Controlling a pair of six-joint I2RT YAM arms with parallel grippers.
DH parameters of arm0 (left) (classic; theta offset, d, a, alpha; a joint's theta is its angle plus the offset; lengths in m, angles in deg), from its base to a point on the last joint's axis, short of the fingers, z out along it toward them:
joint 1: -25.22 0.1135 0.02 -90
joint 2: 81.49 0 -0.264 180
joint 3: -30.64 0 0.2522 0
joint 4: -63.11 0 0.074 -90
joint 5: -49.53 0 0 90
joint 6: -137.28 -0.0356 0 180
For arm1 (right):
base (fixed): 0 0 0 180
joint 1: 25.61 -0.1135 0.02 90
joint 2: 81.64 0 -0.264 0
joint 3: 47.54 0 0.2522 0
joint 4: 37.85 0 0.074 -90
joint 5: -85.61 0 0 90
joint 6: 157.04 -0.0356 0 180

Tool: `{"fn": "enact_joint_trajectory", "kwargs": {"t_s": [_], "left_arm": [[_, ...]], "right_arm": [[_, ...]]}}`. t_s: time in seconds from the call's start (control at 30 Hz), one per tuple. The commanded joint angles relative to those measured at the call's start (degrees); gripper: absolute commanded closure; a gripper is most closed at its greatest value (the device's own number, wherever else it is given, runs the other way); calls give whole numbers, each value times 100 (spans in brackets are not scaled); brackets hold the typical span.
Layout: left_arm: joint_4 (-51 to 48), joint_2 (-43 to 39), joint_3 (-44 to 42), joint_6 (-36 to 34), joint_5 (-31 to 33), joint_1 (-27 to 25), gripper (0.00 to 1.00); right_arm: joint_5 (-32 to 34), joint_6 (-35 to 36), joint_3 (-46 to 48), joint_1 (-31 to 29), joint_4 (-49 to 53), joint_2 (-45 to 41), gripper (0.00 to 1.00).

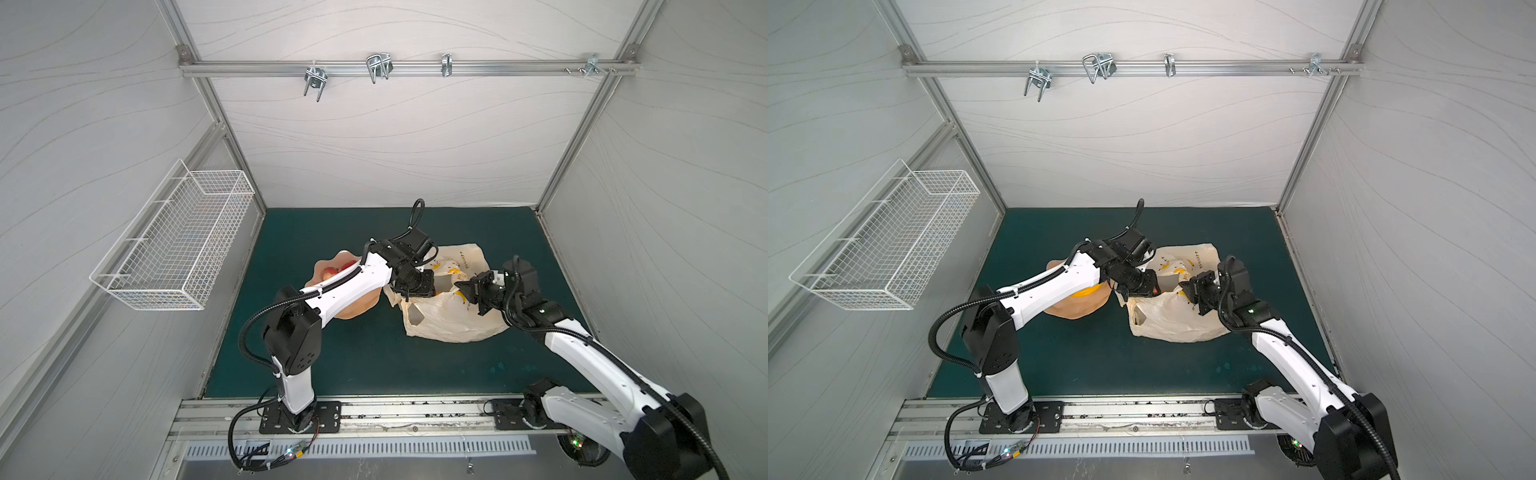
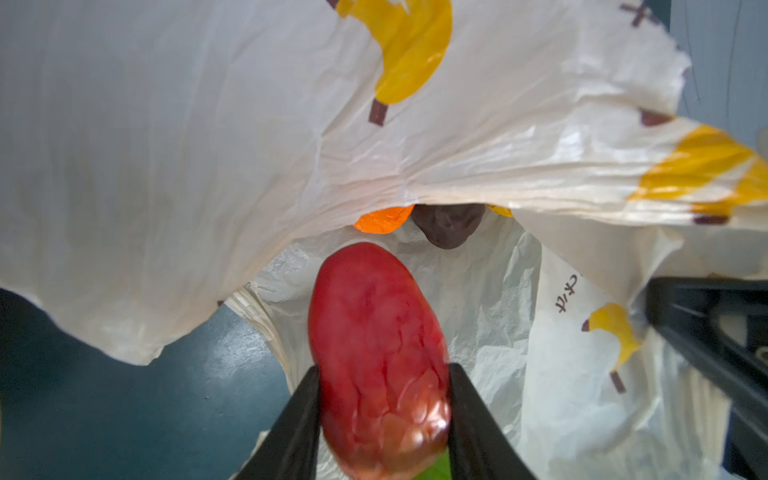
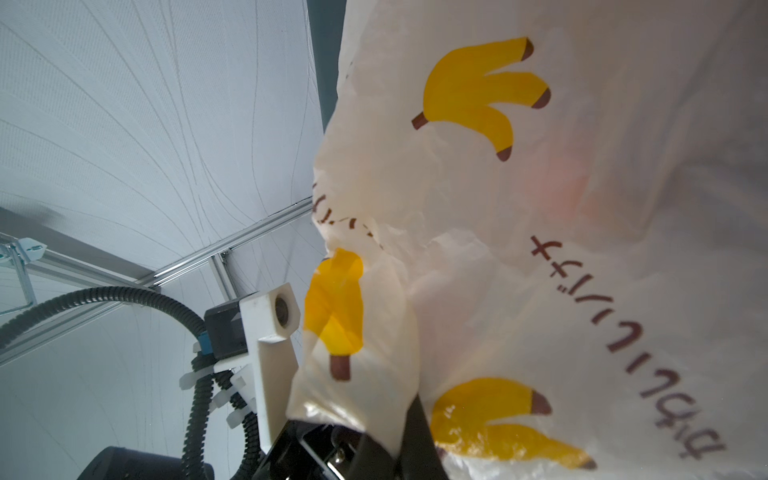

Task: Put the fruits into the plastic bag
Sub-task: 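Carry the strawberry with the left gripper toward the bag opening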

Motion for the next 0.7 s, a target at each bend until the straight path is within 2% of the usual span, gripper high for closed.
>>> {"fn": "enact_joint_trajectory", "kwargs": {"t_s": [0.0,0.3,0.67], "left_arm": [[370,58,-119,238,-337,-30,89],[940,-155,-844,578,-653,-140,91],[823,151,-580,407,-671,-321,92]], "right_arm": [[166,-173,-71,-34,-54,-155,100],[256,-295,-43,-34,-307,-144,100],[430,-361,-89,-128,-410,-130,100]]}}
